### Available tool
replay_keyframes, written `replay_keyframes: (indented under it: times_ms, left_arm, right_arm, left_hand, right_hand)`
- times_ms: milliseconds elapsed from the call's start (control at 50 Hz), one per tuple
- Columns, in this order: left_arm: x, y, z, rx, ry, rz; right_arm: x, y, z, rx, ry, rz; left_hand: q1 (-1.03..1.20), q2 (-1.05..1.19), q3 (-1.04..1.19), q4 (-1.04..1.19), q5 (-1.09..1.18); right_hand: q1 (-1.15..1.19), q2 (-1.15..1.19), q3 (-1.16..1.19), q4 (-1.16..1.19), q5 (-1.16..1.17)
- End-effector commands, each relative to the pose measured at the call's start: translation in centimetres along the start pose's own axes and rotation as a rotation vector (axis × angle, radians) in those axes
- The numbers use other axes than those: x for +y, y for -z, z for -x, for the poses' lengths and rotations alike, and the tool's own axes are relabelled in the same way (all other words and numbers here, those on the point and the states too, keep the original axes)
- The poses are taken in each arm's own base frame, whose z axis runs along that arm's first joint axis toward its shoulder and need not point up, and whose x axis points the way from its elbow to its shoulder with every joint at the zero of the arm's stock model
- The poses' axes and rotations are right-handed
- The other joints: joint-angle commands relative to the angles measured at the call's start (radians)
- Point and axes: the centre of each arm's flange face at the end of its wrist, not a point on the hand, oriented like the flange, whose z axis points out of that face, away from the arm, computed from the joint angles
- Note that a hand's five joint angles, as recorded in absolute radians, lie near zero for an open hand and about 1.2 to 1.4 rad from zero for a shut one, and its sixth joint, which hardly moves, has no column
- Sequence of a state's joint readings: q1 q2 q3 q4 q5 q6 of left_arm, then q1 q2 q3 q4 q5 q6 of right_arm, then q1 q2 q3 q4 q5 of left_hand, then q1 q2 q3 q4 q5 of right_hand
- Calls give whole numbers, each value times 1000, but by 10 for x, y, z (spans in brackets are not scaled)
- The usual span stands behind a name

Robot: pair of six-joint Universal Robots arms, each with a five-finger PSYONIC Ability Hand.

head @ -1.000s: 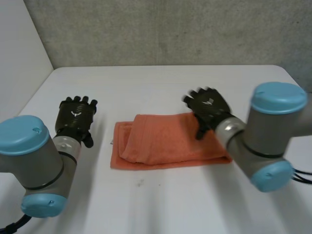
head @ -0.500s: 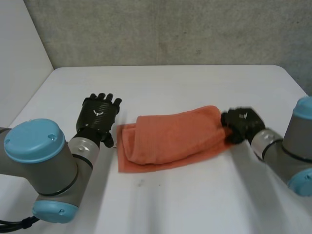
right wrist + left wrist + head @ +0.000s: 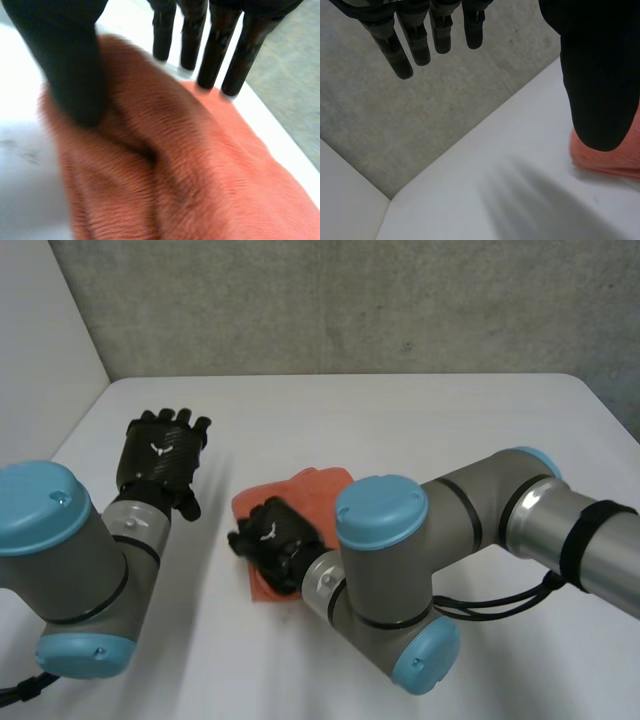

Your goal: Fold the laundry

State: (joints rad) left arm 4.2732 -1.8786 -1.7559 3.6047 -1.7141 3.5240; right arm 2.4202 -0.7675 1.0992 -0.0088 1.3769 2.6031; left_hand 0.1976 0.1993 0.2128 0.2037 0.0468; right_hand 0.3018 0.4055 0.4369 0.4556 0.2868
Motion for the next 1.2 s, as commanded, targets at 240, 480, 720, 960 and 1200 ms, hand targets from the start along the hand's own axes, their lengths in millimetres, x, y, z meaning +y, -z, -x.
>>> replay_keyframes:
  times_ms: [240,480,720,960,1200]
  left_arm:
    - [-32,1,-62,208,220,55]
    - [38,3,-85,239,272,344]
    - [15,2,-49,180,297,301]
    - [-121,16,17,90,377,-64]
    - [-151,38,76,69,387,-50]
  right_arm:
    - [-7,37,-124,309,-474,-43]
    - [64,9,-99,170,-572,227]
    - [34,19,-119,207,-547,148]
    - [-49,112,-218,640,-510,-172]
    - [-55,173,-243,836,-416,-154]
  left_hand:
    - [-2,-3,-17,-8,-25]
    - [-10,-12,-26,-17,-34]
    - [-19,-21,-34,-25,-43]
    - [-11,-12,-26,-17,-34]
    - [-23,-25,-38,-29,-47]
  right_hand:
    - [-127,-231,-262,-281,-287]
    - [-127,-231,-262,-281,-287]
    - [-127,-231,-262,-281,-287]
    - [-127,-231,-262,-281,-287]
    - [-127,-231,-262,-281,-287]
